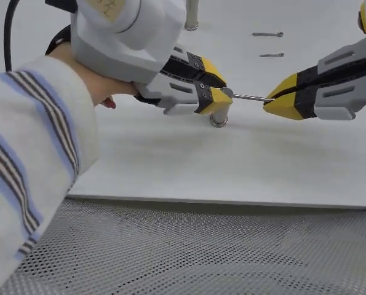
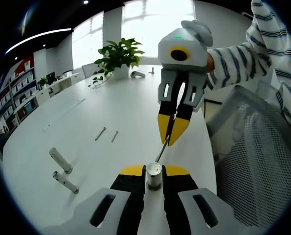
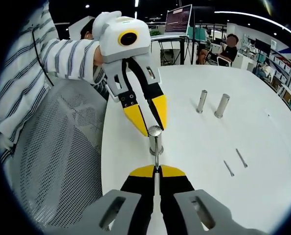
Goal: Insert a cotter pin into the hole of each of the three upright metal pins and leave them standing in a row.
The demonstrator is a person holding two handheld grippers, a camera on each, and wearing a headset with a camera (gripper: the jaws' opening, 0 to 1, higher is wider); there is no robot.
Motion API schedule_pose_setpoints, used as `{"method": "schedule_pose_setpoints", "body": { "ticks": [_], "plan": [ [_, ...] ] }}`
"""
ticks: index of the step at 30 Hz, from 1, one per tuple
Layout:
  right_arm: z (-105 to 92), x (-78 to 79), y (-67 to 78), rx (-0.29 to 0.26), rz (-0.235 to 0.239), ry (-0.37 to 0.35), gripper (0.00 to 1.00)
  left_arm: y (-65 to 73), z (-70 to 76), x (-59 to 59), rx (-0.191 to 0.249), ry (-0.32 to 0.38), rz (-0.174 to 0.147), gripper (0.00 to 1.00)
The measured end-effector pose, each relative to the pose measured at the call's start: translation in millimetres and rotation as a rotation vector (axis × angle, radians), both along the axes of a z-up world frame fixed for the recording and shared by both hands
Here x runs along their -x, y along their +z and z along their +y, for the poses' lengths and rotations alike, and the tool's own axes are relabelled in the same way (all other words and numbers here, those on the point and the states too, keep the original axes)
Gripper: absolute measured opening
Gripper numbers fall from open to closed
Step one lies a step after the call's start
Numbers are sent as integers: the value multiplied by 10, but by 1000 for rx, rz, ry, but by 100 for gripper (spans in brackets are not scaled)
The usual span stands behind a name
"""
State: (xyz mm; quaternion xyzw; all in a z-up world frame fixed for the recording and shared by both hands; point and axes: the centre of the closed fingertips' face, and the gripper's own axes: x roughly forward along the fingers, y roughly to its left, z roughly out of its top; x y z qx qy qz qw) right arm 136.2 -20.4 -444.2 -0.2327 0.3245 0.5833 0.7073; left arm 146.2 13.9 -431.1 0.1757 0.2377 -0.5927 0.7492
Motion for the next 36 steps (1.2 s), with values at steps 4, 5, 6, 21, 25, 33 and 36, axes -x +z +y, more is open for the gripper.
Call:
{"method": "schedule_pose_setpoints", "body": {
  "ticks": [4, 5, 6, 21, 25, 33, 36],
  "plan": [
    [28, 12, -10, 4, 0, 5, 0, 3, 0, 9, -5, -2, 3, 10],
    [35, 14, -13, 4, 0, 6, 0, 5, 0, 9, -4, 2, 7, 10],
    [42, 13, -17, 4, 1, 7, 0, 6, 2, 7, -2, 6, 15, 10],
    [217, -80, -110, 14, -22, 25, 0, 6, -14, 23, -4, 15, 39, 9],
    [312, -76, -125, 16, -43, 59, 0, -1, -16, 30, -3, 17, 44, 9],
    [273, -77, -159, 38, -113, 122, 12, -3, -18, 39, 3, 20, 45, 9],
    [234, -73, -158, 29, -99, 98, 18, 4, -21, 39, 5, 23, 44, 9]
  ]
}}
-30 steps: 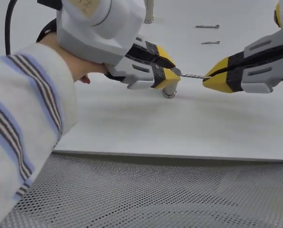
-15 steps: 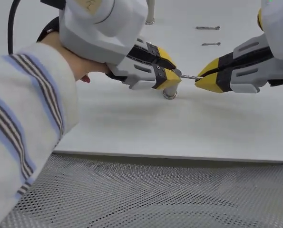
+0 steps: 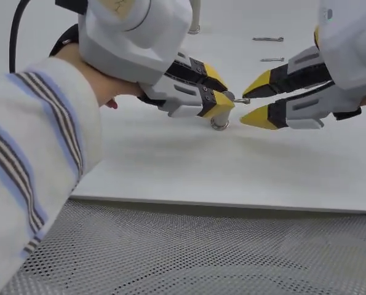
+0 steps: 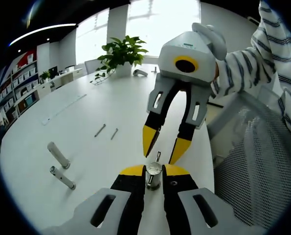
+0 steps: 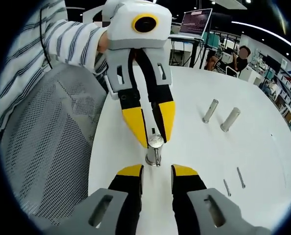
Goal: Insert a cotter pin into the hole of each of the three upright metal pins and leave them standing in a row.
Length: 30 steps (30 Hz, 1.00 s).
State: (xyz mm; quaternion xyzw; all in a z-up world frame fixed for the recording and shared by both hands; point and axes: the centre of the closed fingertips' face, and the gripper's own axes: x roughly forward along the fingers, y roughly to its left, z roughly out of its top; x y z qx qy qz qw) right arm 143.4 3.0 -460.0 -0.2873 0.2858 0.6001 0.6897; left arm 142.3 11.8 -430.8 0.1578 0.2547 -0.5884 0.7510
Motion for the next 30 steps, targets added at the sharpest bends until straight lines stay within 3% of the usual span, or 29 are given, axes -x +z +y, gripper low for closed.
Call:
{"method": "schedule_pose_setpoints", "body": {
  "ticks": [9, 13, 26, 30],
  "plan": [
    [-46, 22, 59, -36, 0, -32, 0, 1, -5, 14, 13, 6, -3, 10],
    [-15, 16, 110, -61, -4, -46, 0, 7, -11, 29, 11, 3, -4, 10],
    [64, 19, 151, -67, -33, -30, 0, -2, -8, 7, 5, 6, -5, 10],
    [68, 19, 157, -84, -30, -47, 0, -6, -10, -2, 5, -5, -17, 10]
  ]
}}
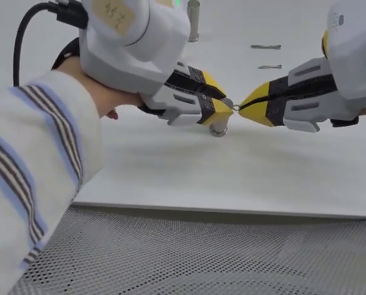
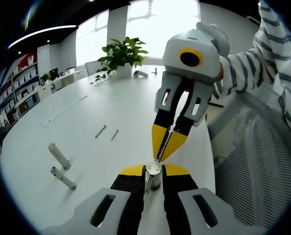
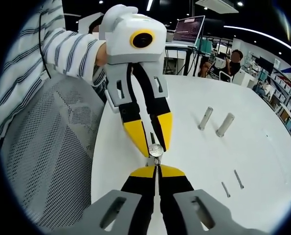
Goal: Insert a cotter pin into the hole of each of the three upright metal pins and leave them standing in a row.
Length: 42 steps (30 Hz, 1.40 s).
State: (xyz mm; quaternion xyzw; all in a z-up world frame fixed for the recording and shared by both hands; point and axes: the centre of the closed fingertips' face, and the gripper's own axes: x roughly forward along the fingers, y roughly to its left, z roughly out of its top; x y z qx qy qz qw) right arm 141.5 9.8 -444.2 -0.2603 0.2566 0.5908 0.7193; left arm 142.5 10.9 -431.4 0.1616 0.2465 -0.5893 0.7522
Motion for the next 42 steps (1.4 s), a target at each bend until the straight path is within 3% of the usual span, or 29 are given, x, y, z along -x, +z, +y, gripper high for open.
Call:
{"method": "schedule_pose_setpoints", "body": {
  "ticks": [3, 8, 10, 14, 20, 23, 25, 29, 34, 42],
  "plan": [
    [11, 7, -1, -24, 13, -20, 1, 11, -7, 6, 5, 3, 4, 10],
    [58, 40, -58, -54, 35, -61, 16, 23, 59, -9, 23, 35, 19, 15],
    [70, 42, -132, -70, 39, -64, 21, 19, 111, -13, 31, 61, 23, 25],
    [174, 85, -158, -165, 80, -77, 31, 32, 191, 20, 75, 104, 37, 39],
    [288, 74, -200, -265, 115, -88, 32, 18, 310, 159, 80, 106, 10, 59],
    [305, 51, -238, -286, 132, -98, 31, 47, 305, 220, 101, 127, 22, 76],
    [314, 28, -263, -296, 135, -104, 31, 48, 305, 268, 104, 132, 40, 81],
    [328, -21, -317, -314, 146, -116, 29, 40, 324, 269, 112, 170, 33, 97],
    [350, -7, -384, -304, 149, -107, 26, -28, 425, 190, 106, 221, 34, 99],
    [388, -10, -351, -322, 142, -123, 20, -91, 419, 218, 96, 214, 55, 99]
  ]
}}
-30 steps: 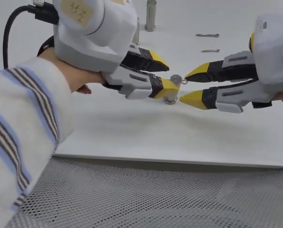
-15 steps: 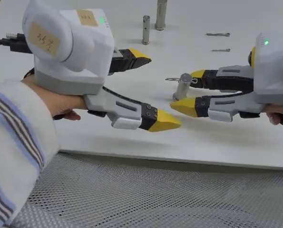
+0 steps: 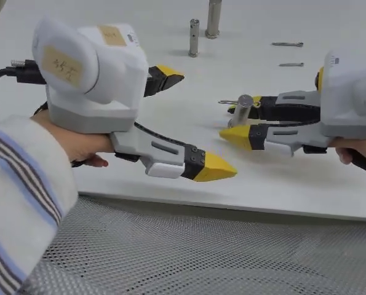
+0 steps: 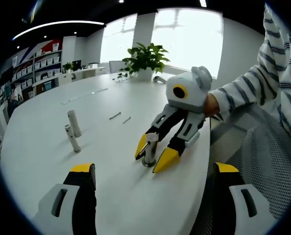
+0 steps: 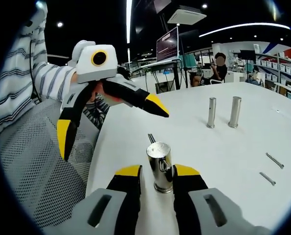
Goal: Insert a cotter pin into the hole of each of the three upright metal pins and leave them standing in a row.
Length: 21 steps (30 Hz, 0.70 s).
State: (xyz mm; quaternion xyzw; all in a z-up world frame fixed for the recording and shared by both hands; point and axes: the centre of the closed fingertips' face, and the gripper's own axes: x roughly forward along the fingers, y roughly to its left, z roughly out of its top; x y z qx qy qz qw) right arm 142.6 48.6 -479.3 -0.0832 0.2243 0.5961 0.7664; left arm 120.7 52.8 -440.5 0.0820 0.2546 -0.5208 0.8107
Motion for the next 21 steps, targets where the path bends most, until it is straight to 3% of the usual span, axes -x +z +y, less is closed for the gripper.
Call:
{"method": "schedule_pose_setpoints", "body": {
  "ticks": [4, 8, 11, 15, 19, 21],
  "plan": [
    [-14, -54, 43, -25, 7, -30, 12, -32, -7, 8, -6, -6, 15, 99],
    [-2, -30, 51, -21, -6, -17, 11, -73, 4, 4, -21, -5, 22, 99],
    [2, -11, 62, 12, -63, 20, 10, -77, 2, -4, -21, -2, 23, 99],
    [20, -10, 72, 46, -97, 27, 9, -63, 7, -20, -16, 6, 22, 99],
    [52, -16, 75, 62, -110, 32, 8, -64, 40, -33, -22, 13, 18, 99],
    [89, -38, 102, 41, -93, 24, 8, -62, 57, -39, -22, 19, 17, 99]
  ]
}}
